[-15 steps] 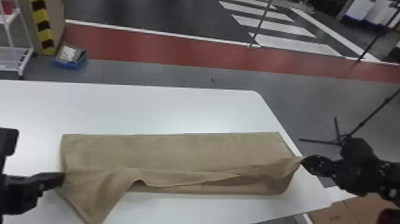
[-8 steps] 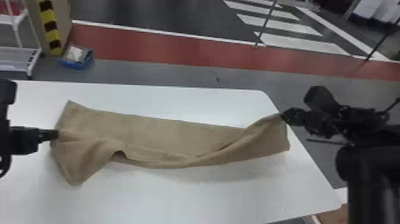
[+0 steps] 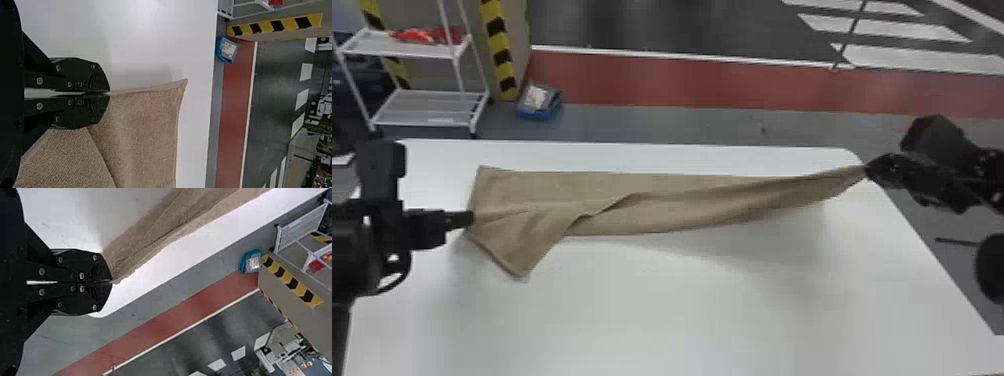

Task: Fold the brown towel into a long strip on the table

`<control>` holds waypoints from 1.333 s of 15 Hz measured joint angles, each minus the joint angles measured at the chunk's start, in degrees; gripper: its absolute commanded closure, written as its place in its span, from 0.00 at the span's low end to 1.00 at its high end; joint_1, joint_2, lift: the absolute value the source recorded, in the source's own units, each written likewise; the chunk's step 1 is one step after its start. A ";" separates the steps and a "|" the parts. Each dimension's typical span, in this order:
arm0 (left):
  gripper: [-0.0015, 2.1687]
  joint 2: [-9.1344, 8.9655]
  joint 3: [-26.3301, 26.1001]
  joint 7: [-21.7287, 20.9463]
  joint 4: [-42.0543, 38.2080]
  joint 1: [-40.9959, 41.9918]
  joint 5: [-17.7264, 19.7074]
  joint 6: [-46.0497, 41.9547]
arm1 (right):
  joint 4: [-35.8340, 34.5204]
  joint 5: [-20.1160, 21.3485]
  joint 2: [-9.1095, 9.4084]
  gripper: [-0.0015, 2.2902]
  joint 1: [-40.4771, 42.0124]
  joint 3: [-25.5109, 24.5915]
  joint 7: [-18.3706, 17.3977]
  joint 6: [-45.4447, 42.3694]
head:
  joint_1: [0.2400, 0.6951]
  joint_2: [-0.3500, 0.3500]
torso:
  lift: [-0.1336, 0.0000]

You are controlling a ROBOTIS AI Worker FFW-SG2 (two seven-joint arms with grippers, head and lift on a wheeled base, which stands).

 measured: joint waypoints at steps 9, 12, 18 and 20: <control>0.05 0.50 5.71 -4.91 -27.41 22.06 4.55 -5.60 | -7.89 -1.94 3.33 0.65 15.08 -1.79 -0.59 -3.96 | 1.00 0.37 | 0.08; 0.10 0.47 2.90 -2.67 -30.96 32.37 1.12 -20.49 | -7.56 -2.24 3.98 0.65 16.80 -3.46 -1.47 -5.88 | 1.00 0.34 | 0.08; 0.12 0.37 -10.61 -2.06 -29.04 35.01 -17.12 -29.59 | -5.54 -3.06 4.68 0.65 18.27 -6.26 -2.26 -7.30 | 1.00 0.16 | 0.08; 0.12 0.55 -15.61 -2.83 -27.55 33.42 -23.83 -27.15 | -4.97 -3.49 4.72 0.65 19.08 -7.47 -2.79 -7.88 | 1.00 0.11 | 0.08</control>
